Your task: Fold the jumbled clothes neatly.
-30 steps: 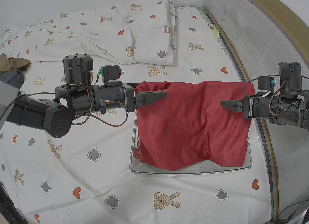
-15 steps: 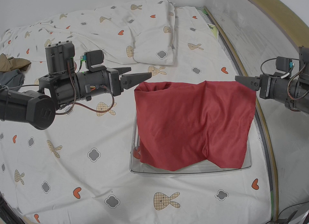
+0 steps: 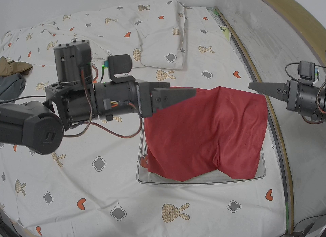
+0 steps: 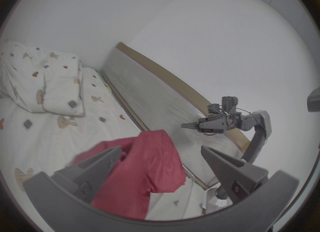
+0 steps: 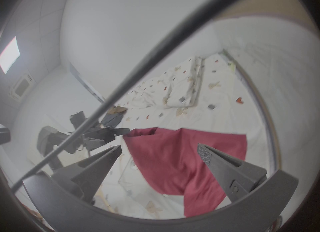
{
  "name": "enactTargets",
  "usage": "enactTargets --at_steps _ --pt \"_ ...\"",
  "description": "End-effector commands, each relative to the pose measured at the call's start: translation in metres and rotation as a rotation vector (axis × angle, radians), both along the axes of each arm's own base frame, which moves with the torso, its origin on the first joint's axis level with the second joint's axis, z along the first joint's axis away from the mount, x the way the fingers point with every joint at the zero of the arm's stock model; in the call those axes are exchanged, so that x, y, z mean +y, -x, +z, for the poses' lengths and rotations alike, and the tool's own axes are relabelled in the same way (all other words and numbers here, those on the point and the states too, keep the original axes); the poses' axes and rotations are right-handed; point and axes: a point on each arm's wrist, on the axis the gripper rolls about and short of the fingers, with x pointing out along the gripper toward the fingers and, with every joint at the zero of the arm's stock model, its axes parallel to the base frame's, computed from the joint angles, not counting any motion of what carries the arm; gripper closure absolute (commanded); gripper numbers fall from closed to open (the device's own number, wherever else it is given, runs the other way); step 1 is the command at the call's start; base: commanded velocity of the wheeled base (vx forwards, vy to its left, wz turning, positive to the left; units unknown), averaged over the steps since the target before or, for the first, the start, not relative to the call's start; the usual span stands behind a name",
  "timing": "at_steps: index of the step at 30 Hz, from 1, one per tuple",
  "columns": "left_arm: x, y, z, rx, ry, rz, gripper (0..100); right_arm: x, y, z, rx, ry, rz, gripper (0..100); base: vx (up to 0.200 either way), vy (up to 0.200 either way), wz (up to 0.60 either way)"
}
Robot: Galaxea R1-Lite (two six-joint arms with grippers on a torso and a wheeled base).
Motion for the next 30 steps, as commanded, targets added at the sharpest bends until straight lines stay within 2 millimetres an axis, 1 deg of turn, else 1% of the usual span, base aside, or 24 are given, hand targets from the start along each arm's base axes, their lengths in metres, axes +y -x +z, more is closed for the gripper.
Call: enactTargets --at_steps 1,3,7,10,11,13,14,15,16,17,19,23,24,27,29,30 --pt "-0.032 -0.003 -0.033 0.099 -0.043 -0.093 0 0.003 -0.002 -0.021 0.132 -0.029 0.075 0 0.000 0.000 0.00" --pt "-0.037 -0.010 -0.046 0.123 -0.059 -0.094 0 0.006 -0.010 -0.030 0.168 -0.018 0.075 0 0.000 0.000 0.00" --pt "-0.042 -0.016 -0.059 0.150 -0.078 -0.093 0 0.011 -0.020 -0.041 0.211 -0.004 0.080 0 0.000 0.000 0.00" --pt "-0.043 -0.019 -0.062 0.151 -0.080 -0.090 0 0.014 -0.027 -0.048 0.236 0.003 0.082 0 0.000 0.000 0.00" --pt "-0.042 -0.023 -0.062 0.150 -0.079 -0.084 0 0.016 -0.034 -0.055 0.262 0.012 0.078 0 0.000 0.000 0.00" --pt "-0.040 -0.029 -0.064 0.146 -0.079 -0.070 0 0.018 -0.042 -0.064 0.294 0.022 0.073 0 0.000 0.000 0.00" --pt "-0.040 -0.030 -0.064 0.145 -0.078 -0.069 0 0.018 -0.043 -0.064 0.295 0.022 0.073 0 0.000 0.000 0.00" --pt "-0.036 -0.038 -0.064 0.139 -0.076 -0.051 0 0.020 -0.050 -0.070 0.315 0.030 0.070 0 0.000 0.000 0.00" --pt "-0.036 -0.040 -0.065 0.139 -0.075 -0.046 0 0.020 -0.051 -0.072 0.319 0.031 0.070 0 0.000 0.000 0.00" --pt "-0.031 -0.048 -0.067 0.137 -0.074 -0.027 0 0.021 -0.055 -0.073 0.323 0.033 0.067 0 0.000 0.000 0.00" --pt "-0.026 -0.057 -0.068 0.135 -0.071 -0.004 0 0.022 -0.060 -0.072 0.319 0.031 0.067 0 0.000 0.000 0.00" --pt "-0.020 -0.069 -0.067 0.112 -0.066 0.021 0 0.024 -0.067 -0.070 0.308 0.030 0.064 0 0.000 0.000 0.00" --pt "-0.019 -0.074 -0.069 0.095 -0.074 0.028 0 0.024 -0.072 -0.072 0.312 0.033 0.059 0 0.000 0.000 0.00" --pt "-0.019 -0.079 -0.073 0.089 -0.085 0.031 0 0.025 -0.077 -0.077 0.324 0.040 0.056 0 0.000 0.000 0.00" --pt "-0.020 -0.080 -0.081 0.104 -0.096 0.031 0 0.028 -0.086 -0.086 0.323 0.039 0.055 0 0.000 0.000 0.00" --pt "-0.020 -0.080 -0.081 0.104 -0.096 0.031 0 0.028 -0.087 -0.087 0.323 0.040 0.053 0 0.000 0.000 0.00"
